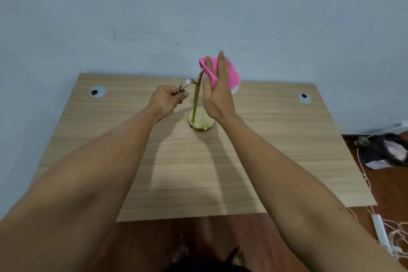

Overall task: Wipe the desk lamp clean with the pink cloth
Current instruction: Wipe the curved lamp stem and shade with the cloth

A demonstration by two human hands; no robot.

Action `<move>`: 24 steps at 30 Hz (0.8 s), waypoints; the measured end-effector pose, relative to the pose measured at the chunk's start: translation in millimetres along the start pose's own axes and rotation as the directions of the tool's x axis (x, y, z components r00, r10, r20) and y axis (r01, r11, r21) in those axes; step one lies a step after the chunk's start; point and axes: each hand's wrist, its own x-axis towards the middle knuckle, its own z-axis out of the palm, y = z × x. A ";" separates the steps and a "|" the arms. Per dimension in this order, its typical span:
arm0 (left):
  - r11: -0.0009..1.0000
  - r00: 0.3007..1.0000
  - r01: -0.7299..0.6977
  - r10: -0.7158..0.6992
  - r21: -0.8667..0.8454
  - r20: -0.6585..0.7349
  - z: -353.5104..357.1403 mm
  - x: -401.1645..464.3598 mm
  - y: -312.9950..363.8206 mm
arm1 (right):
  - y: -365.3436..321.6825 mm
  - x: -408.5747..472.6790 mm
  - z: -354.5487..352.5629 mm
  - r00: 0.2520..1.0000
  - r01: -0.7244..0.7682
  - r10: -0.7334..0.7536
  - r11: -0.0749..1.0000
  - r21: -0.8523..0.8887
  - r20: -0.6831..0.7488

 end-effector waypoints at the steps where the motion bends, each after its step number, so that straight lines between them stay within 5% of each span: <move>1: 1.000 1.000 -0.002 0.002 0.006 0.003 -0.3 -0.3 0.7 | -6.2 3.4 2.1 0.993 -0.089 0.097 0.990 0.112 -0.066; 4: 0.999 1.000 -0.022 0.022 0.030 0.007 -1.7 1.1 0.3 | -24.9 14.2 11.9 0.950 -0.236 0.280 0.933 0.271 -0.139; 10: 0.999 0.994 -0.028 0.025 0.023 0.105 0.6 1.8 4.0 | -38.8 -13.7 27.0 0.987 -0.109 0.129 0.974 0.198 -0.091; 13: 0.999 0.990 -0.040 0.037 0.024 0.137 9.6 1.2 8.2 | -37.8 -23.2 22.1 0.967 -0.188 0.219 0.959 0.210 -0.132; 16: 0.996 0.989 -0.076 0.069 0.051 0.132 17.4 0.6 9.4 | -33.7 -28.5 4.7 0.810 -0.353 0.521 0.801 0.484 -0.270; 19: 0.996 0.991 -0.084 0.079 0.037 0.111 18.7 0.1 8.8 | -37.8 -19.6 -17.1 0.627 -0.310 0.694 0.639 0.704 -0.354; 21: 0.996 0.991 -0.083 0.079 0.034 0.106 18.9 0.7 8.4 | -42.5 -3.3 -28.7 0.642 -0.281 0.676 0.646 0.709 -0.361; 24: 0.996 0.993 -0.075 0.072 0.037 0.093 17.2 0.1 8.7 | -45.8 23.5 -39.0 0.773 -0.262 0.541 0.747 0.611 -0.331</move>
